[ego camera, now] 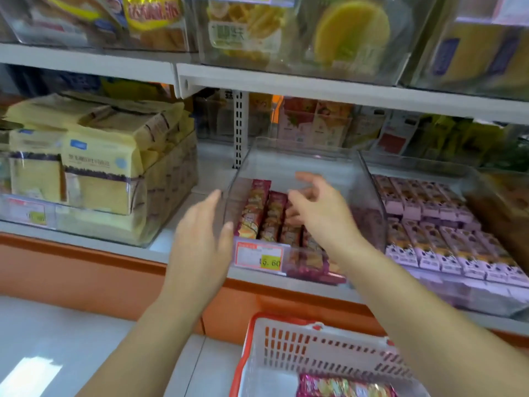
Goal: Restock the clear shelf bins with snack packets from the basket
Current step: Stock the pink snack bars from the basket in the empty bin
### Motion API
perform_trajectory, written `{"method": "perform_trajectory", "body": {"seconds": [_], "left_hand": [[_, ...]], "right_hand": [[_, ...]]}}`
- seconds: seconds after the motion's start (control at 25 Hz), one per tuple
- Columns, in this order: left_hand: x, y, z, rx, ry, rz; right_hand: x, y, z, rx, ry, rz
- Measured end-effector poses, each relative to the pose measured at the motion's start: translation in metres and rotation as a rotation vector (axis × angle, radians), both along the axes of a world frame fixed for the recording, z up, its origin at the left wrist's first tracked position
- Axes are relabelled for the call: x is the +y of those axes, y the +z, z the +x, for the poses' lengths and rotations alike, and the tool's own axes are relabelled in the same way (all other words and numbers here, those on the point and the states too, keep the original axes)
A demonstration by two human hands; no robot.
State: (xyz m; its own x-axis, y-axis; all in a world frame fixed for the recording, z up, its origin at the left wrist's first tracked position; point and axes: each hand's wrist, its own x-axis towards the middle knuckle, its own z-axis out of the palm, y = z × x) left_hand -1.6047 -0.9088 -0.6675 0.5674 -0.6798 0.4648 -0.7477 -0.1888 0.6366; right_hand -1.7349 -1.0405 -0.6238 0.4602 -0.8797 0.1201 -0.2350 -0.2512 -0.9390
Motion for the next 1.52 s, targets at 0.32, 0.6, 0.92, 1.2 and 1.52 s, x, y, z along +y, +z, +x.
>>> {"method": "perform_trajectory", "body": {"seconds": [0.32,0.6,0.92,1.2,1.52], "left_hand": [[0.035,-0.060,-0.103,-0.201,-0.363,0.191],[0.069,-0.212,-0.175,0.195,-0.480,0.808],[0.079,-0.247,-0.187,0.195,-0.527,1.003],[0.074,-0.241,-0.179,0.245,-0.486,0.984],[0.072,-0.213,-0.190,0.749,-0.641,0.987]], "right_hand": [[0.067,-0.148,-0.174,0.149,-0.272,-0.028],[0.068,-0.298,-0.270,1.144,-0.029,0.332],[0.086,-0.312,-0.257,1.099,-0.168,0.639],[0.082,-0.265,-0.242,0.419,-0.123,0.629],[0.071,-0.205,-0.250,-0.045,-0.200,0.756]]}}
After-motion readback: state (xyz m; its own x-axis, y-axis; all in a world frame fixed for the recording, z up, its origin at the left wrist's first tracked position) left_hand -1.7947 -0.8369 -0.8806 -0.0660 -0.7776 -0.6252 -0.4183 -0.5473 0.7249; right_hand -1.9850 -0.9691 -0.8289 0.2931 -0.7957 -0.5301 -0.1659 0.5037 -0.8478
